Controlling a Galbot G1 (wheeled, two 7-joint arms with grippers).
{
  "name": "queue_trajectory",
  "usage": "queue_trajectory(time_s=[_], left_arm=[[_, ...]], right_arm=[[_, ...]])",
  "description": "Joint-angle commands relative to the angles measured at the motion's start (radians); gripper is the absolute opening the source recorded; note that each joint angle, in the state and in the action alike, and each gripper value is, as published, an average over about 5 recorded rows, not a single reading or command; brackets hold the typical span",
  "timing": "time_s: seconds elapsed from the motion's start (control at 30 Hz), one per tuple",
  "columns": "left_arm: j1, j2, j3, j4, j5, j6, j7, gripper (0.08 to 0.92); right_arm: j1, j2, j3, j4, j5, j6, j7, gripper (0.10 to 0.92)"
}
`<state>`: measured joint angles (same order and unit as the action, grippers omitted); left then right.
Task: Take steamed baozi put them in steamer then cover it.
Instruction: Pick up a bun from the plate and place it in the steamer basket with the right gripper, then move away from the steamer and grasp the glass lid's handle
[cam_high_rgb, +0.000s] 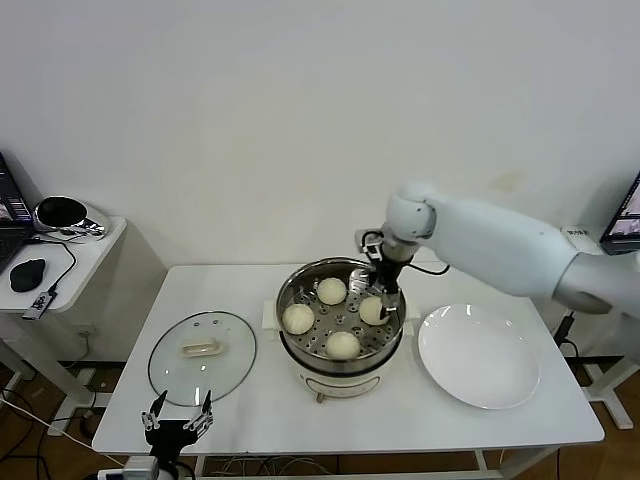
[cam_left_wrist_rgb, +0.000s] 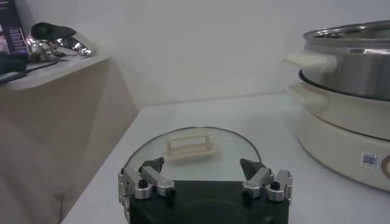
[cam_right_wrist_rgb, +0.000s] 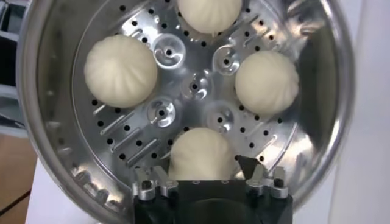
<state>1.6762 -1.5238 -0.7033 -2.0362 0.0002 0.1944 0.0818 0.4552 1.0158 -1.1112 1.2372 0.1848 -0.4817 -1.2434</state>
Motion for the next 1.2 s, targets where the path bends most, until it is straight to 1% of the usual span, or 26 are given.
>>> queue_trajectory(time_s=[0.03,0.17,0.23,0.37,0.47,0.6,0.7,0.83,1.0,1.1,1.2], left_arm=[[-0.002,0.000,0.003,0.001,0.001,0.003,0.002,0.823],[0.000,0.003,0.005,-0.001,-0.002,0.003,0.001,0.823],[0.003,0.005,0.005,-0.002,-0.012,0.001,-0.003,0.823],[0.007,0.015,0.009,0.005,-0.027,-0.009,-0.003,0.823],[0.004,0.022,0.014,0.022,-0.029,-0.019,-0.005,0.823],[0.001,0.030,0.011,0.018,-0.050,-0.011,-0.005,0.823],[-0.007,0.033,0.007,0.005,-0.068,0.004,-0.003,0.823],[-0.027,0.033,0.008,0.001,-0.067,0.013,-0.004,0.823],[-0.054,0.045,0.011,0.019,-0.062,0.008,-0.003,0.823],[-0.070,0.043,0.007,0.030,-0.045,0.007,-0.003,0.823],[-0.081,0.044,0.003,0.038,0.011,-0.002,-0.001,0.823]], right_arm=[[0.093,-0.235,0.128,0.184,0.150,-0.003,0.024,0.822],[-0.110,-0.356,0.419,0.245,0.223,0.011,0.162,0.823],[-0.248,-0.408,0.597,0.286,0.258,0.027,0.256,0.823],[-0.548,-0.488,0.906,0.396,0.338,0.108,0.493,0.823],[-0.770,-0.520,1.102,0.476,0.404,0.158,0.672,0.823],[-1.080,-0.506,1.381,0.547,0.419,0.203,0.797,0.823],[-1.318,-0.418,1.589,0.587,0.414,0.255,0.875,0.823],[-1.543,-0.214,1.789,0.625,0.416,0.345,0.999,0.823],[-1.720,0.024,1.869,0.657,0.427,0.505,1.171,0.823],[-1.808,0.169,1.908,0.671,0.431,0.536,1.202,0.823],[-1.867,0.278,1.934,0.674,0.430,0.541,1.208,0.823]])
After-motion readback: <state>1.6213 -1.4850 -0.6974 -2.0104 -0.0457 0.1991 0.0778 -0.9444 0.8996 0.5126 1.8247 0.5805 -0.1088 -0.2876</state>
